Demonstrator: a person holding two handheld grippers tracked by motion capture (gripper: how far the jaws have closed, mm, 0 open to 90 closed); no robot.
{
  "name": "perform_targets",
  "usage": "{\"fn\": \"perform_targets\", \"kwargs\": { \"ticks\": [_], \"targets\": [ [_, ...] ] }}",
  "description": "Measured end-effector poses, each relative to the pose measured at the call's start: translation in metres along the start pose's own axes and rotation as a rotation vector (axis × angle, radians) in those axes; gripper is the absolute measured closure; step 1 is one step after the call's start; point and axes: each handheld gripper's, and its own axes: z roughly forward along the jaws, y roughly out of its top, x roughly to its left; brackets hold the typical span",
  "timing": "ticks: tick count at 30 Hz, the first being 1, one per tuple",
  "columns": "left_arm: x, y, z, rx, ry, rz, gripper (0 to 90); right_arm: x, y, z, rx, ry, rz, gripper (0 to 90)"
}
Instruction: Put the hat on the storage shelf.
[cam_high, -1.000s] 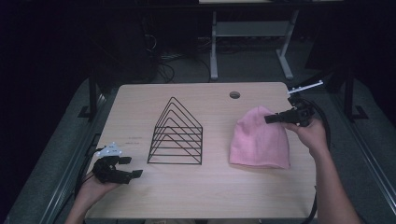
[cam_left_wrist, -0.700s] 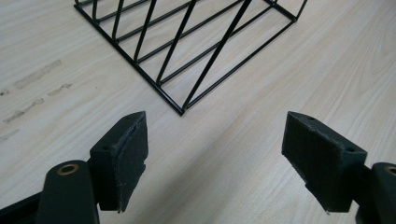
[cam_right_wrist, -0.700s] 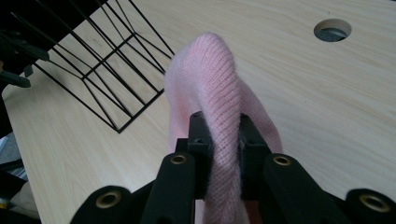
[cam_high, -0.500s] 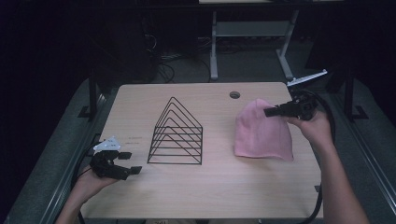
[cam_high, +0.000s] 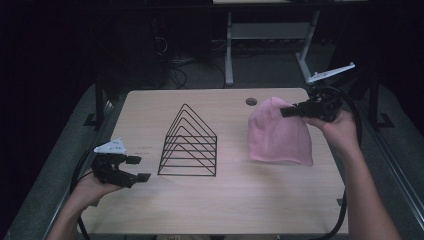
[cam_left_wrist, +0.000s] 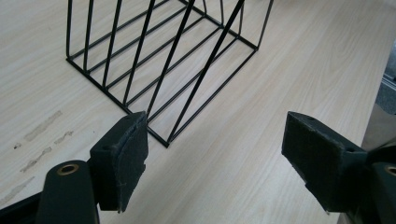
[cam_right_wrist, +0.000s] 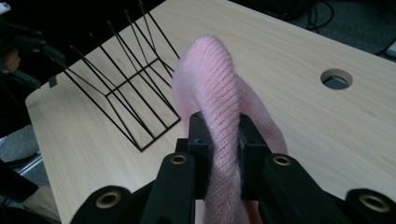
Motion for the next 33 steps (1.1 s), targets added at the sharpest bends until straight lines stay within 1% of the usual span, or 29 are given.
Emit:
{"fn": "perform_targets", "kwargs": {
  "ticks": [2,3,5,6,7,11,14,15,20,25,27,33],
  "targets": [
    [-0.001,0.002,-0.002,0.0,-0.012,0.002,22.9,0.005,0.005,-0.001,-0.004,0.003,-0.017,79.4],
    [-0.001,0.004,-0.003,0.002,-0.012,0.01,22.9,0.007,0.008,-0.002,-0.008,0.006,-0.025,79.4],
    [-0.002,0.006,-0.006,-0.002,-0.019,0.009,22.9,0.01,0.012,-0.003,-0.013,0.01,-0.035,79.4],
    [-0.002,0.008,-0.007,-0.006,-0.021,0.019,22.9,0.012,0.016,-0.004,-0.016,0.013,-0.045,79.4],
    [-0.003,0.01,-0.008,-0.006,-0.023,0.016,23.0,0.015,0.018,-0.004,-0.018,0.018,-0.045,79.4],
    [-0.001,0.017,-0.013,-0.006,-0.021,0.033,23.0,0.022,0.029,-0.006,-0.018,0.029,-0.07,79.4],
    [-0.002,0.02,-0.014,-0.005,-0.027,0.029,23.0,0.028,0.037,-0.008,-0.019,0.037,-0.086,79.4],
    [-0.002,0.022,-0.014,-0.002,-0.027,0.041,23.0,0.03,0.039,-0.008,-0.023,0.039,-0.091,79.4],
    [-0.004,0.029,-0.015,-0.008,-0.043,0.047,23.0,0.04,0.053,-0.008,-0.034,0.053,-0.117,79.4],
    [-0.005,0.038,-0.016,-0.015,-0.057,0.057,23.0,0.055,0.07,-0.007,-0.034,0.065,-0.163,79.4],
    [-0.007,0.043,-0.017,-0.007,-0.06,0.073,23.0,0.062,0.077,-0.007,-0.04,0.073,-0.178,79.4],
    [-0.009,0.058,-0.024,-0.017,-0.082,0.096,23.3,0.081,0.095,-0.006,-0.041,0.099,-0.221,79.3]
  ]
}}
